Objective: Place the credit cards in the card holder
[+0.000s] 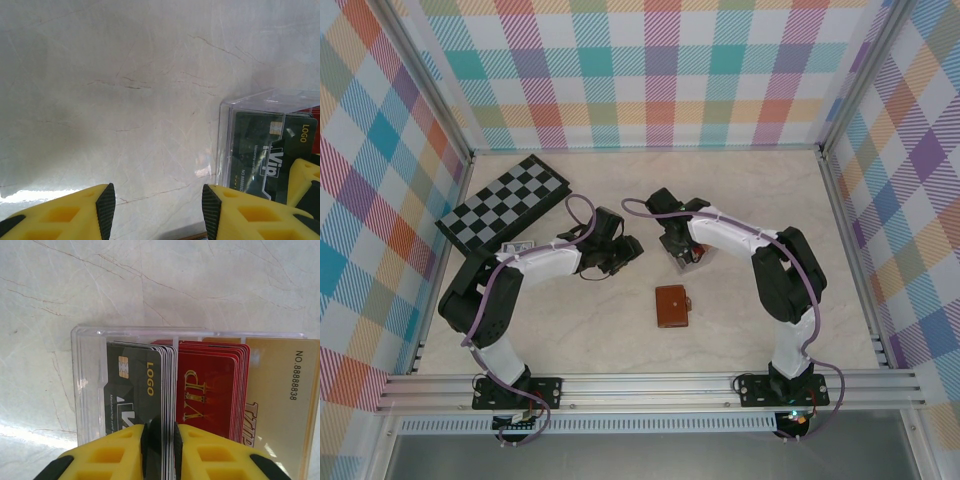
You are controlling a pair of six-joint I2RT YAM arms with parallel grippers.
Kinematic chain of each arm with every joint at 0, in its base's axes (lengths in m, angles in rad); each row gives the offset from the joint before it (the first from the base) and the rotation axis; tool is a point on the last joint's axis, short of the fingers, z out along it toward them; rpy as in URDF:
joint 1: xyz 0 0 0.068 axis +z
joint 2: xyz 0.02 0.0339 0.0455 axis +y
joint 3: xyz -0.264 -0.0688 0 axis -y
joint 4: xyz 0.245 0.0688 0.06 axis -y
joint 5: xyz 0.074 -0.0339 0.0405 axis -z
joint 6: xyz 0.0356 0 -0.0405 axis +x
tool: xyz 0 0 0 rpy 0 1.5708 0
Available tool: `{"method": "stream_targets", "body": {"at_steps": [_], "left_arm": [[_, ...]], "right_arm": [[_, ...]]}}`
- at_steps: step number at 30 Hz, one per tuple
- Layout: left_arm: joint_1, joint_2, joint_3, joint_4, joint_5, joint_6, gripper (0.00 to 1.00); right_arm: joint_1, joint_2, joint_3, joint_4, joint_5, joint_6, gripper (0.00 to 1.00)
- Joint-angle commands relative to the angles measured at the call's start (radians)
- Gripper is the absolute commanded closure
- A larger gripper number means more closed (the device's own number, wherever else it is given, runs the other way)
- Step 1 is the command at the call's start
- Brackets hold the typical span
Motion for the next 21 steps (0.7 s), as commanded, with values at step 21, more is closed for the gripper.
{"method": "stream_targets", "body": {"at_steps": [21], "left_arm": [[0.008, 0.024, 0.025, 0.022, 0.02, -0.005, 0.49]], "right_arm": [[-0.011, -0.087, 0.01, -0.061, -0.046, 0.002, 0.92]]}}
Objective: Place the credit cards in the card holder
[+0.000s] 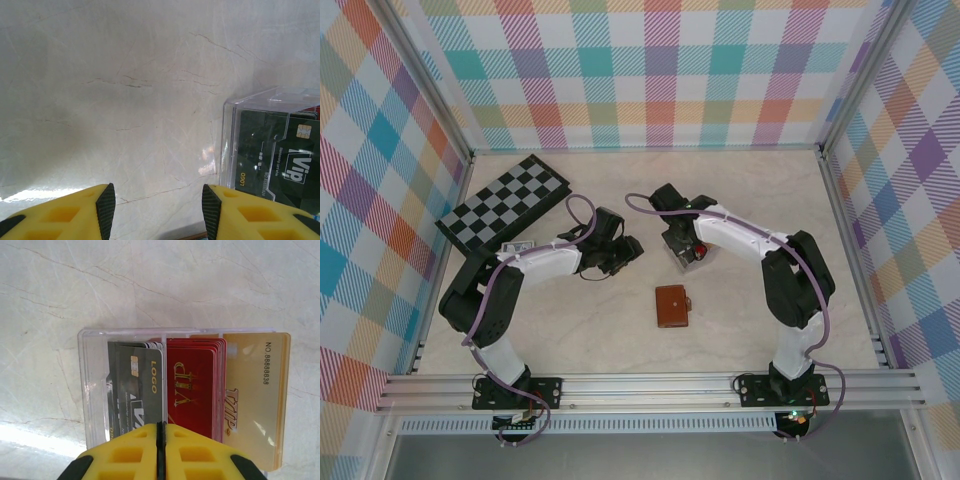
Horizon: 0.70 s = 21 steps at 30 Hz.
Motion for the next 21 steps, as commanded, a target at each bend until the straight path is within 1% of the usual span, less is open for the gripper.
{"method": "stream_targets", "body": {"at_steps": [1, 3, 8, 15, 18, 21], "left_arm": [[0.008, 0.02, 0.024, 0.028, 0.02, -0.006, 0.49], [0.008, 0.017, 0.026, 0.034, 0.025, -0.004, 0.49], [0.008, -0.002, 0.024, 0.036, 0.028, 0.005, 0.48], [0.008, -0.018, 0.026, 0.07, 0.06, 0.004, 0.47], [0.008, -0.027, 0.017, 0.133, 0.096, -0.003, 0.44], [0.017, -0.038, -0.007, 0.248, 0.159, -0.027, 0.38]], "right_arm": [[-0.007, -0.033, 0.016, -0.048, -0.057, 0.009, 0.94], [-0.01, -0.042, 0.022, -0.055, -0.1, 0.028, 0.95], [-0.026, -0.079, 0.026, -0.062, -0.204, 0.081, 1.0], [-0.055, -0.122, 0.01, -0.051, -0.26, 0.118, 1.0], [-0.08, -0.152, 0.003, -0.039, -0.309, 0.136, 1.0], [-0.114, -0.213, -0.006, -0.023, -0.406, 0.177, 1.0]]}}
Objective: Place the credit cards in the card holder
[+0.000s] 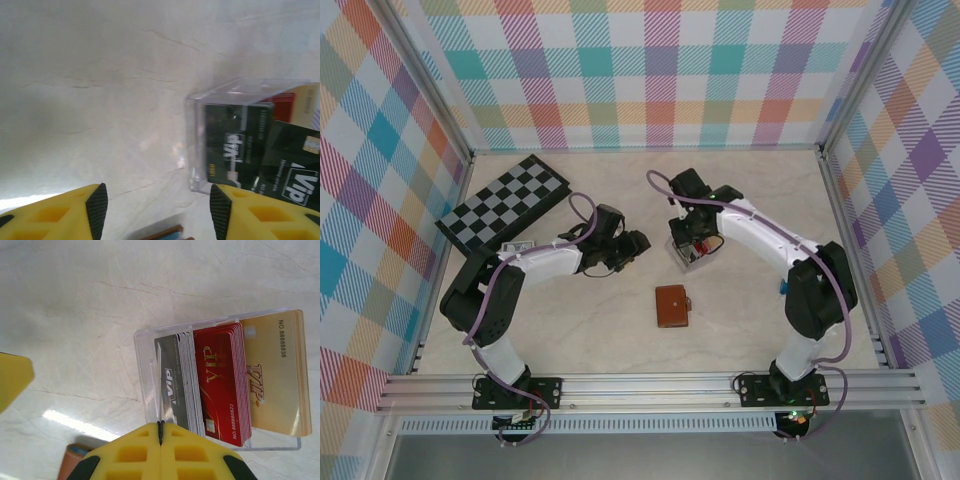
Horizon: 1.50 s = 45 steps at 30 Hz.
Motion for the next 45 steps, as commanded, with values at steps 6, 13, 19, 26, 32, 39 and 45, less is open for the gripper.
{"method": "stream_targets", "body": {"at_steps": [6, 13, 19, 26, 32, 39, 45], "left_arm": [[0.035, -0.041, -0.049, 0.431, 0.229, -0.124, 0.22], [0.034, 0.02, 0.0, 0.763, 0.385, -0.268, 0.16], [0.015, 0.068, 0.07, 0.839, 0.477, -0.299, 0.19], [0.0, 0.057, 0.094, 0.864, 0.503, -0.299, 0.53], [0.002, 0.032, 0.089, 0.846, 0.487, -0.304, 0.95], [0.003, 0.016, 0.09, 0.82, 0.449, -0.416, 1.0], [0.003, 0.036, 0.065, 0.962, 0.411, -0.578, 1.0]], "right_arm": [[-0.147, -0.244, -0.099, 0.124, -0.356, 0.207, 1.0], [-0.272, -0.355, -0.19, 0.273, -0.633, 0.386, 1.0], [-0.305, -0.371, -0.219, 0.36, -0.746, 0.472, 1.0], [-0.327, -0.357, -0.245, 0.427, -0.824, 0.53, 0.99], [-0.361, -0.356, -0.272, 0.464, -0.881, 0.561, 0.96], [-0.389, -0.353, -0.268, 0.446, -0.922, 0.569, 0.87], [-0.398, -0.319, -0.26, 0.475, -1.017, 0.596, 0.76]]}}
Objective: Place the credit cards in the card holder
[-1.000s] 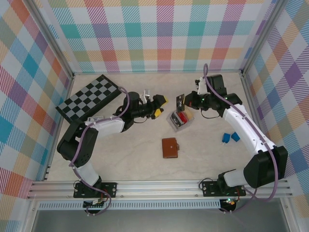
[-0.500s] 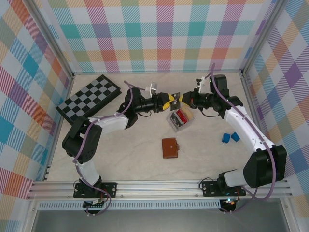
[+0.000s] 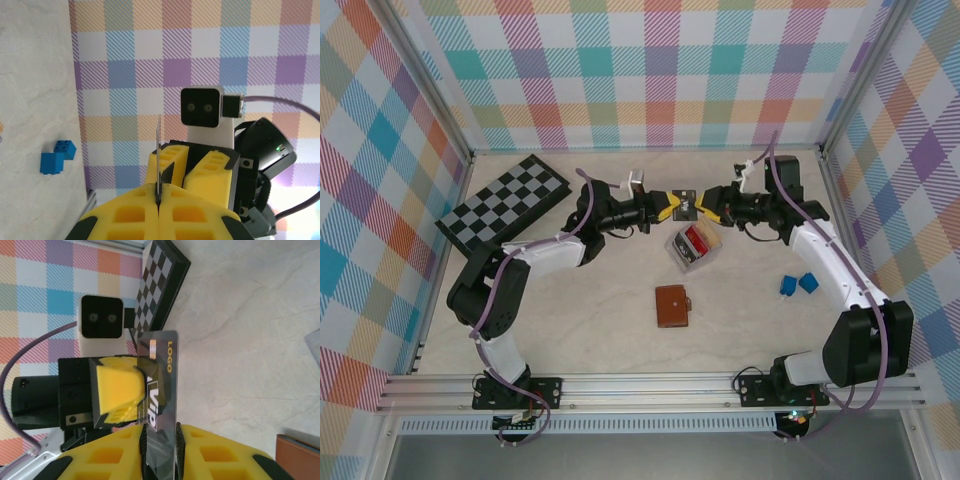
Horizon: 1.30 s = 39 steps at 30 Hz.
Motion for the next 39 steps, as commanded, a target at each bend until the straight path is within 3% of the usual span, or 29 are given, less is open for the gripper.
{"method": "stream_targets", "body": {"at_steps": [1, 13, 21, 26, 30, 33, 36, 39], "left_arm": [[-0.004, -0.016, -0.01, 0.143, -0.036, -0.126, 1.0], [-0.004, 0.011, -0.006, 0.169, -0.02, -0.162, 1.0], [-0.006, 0.006, 0.001, 0.092, 0.01, -0.09, 1.0], [-0.005, -0.01, -0.003, -0.005, 0.013, -0.025, 0.98], [-0.005, -0.056, -0.005, -0.232, -0.012, 0.101, 0.71], [-0.006, -0.141, 0.0, -0.628, -0.13, 0.304, 0.54], [-0.008, -0.215, 0.006, -0.963, -0.312, 0.464, 0.48], [-0.01, -0.261, -0.033, -1.073, -0.402, 0.52, 0.44]], "right_arm": [[-0.007, 0.028, 0.01, 0.063, -0.108, 0.033, 0.76], [-0.007, 0.096, 0.059, 0.064, -0.169, 0.039, 0.75], [-0.012, 0.13, 0.093, 0.044, -0.196, 0.014, 0.83], [-0.02, 0.123, 0.095, -0.006, -0.178, -0.042, 0.95], [-0.02, 0.073, 0.079, -0.153, -0.044, -0.171, 1.0], [-0.009, 0.015, 0.005, -0.226, 0.062, -0.244, 0.99], [0.051, -0.046, -0.099, -0.281, 0.218, -0.289, 0.97], [0.146, -0.081, -0.204, -0.279, 0.344, -0.279, 0.97]]}}
